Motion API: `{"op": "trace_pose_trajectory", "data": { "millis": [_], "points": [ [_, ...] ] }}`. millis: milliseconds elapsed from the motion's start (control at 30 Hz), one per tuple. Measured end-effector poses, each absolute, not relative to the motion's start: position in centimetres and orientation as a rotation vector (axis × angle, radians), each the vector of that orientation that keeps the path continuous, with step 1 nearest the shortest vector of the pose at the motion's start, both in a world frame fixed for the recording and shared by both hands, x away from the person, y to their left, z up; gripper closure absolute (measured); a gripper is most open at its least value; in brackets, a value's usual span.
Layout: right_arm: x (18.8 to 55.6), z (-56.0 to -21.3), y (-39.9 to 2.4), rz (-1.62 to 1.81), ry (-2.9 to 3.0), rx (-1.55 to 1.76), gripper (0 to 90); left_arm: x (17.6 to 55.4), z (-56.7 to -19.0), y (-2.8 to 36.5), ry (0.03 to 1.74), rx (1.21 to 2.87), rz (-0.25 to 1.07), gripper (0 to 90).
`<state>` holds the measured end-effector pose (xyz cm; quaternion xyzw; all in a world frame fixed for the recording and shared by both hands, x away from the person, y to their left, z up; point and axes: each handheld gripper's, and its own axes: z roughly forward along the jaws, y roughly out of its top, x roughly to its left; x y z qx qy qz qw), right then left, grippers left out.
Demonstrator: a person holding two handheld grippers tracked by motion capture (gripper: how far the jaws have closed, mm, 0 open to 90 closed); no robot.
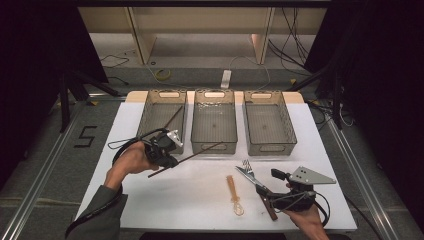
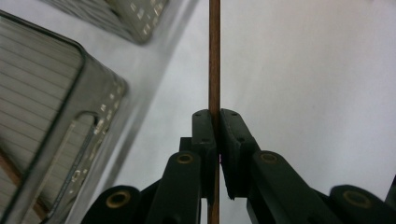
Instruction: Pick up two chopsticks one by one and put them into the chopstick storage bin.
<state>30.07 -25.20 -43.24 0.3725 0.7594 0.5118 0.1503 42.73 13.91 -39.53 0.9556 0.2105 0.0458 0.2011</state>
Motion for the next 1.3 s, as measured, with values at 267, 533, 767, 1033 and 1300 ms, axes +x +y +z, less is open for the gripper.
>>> {"op": "trace_pose_trajectory", "data": {
  "millis": [267,533,767,1033,1300],
  "points": [
    [30.0,-43.3,-25.2,1.466,2.185,1.072,21.1,43.3,-38.2,14.6,0.751,2.508,0.206,84.4],
    [30.1,-43.3,-25.1,1.466,2.185,1.070,21.1,44.0,-37.8,15.8,0.904,2.387,0.255,84.3],
    [30.1,-43.3,-25.1,1.458,2.187,1.070,21.1,45.0,-37.8,17.2,0.988,2.302,0.284,84.4],
    [30.1,-43.4,-25.2,1.460,2.181,1.080,21.1,46.3,-38.0,18.3,1.048,2.249,0.314,84.4],
    [30.2,-43.5,-25.3,1.463,2.178,1.086,21.1,47.8,-37.3,18.7,1.088,2.210,0.349,84.4]
  ]
}}
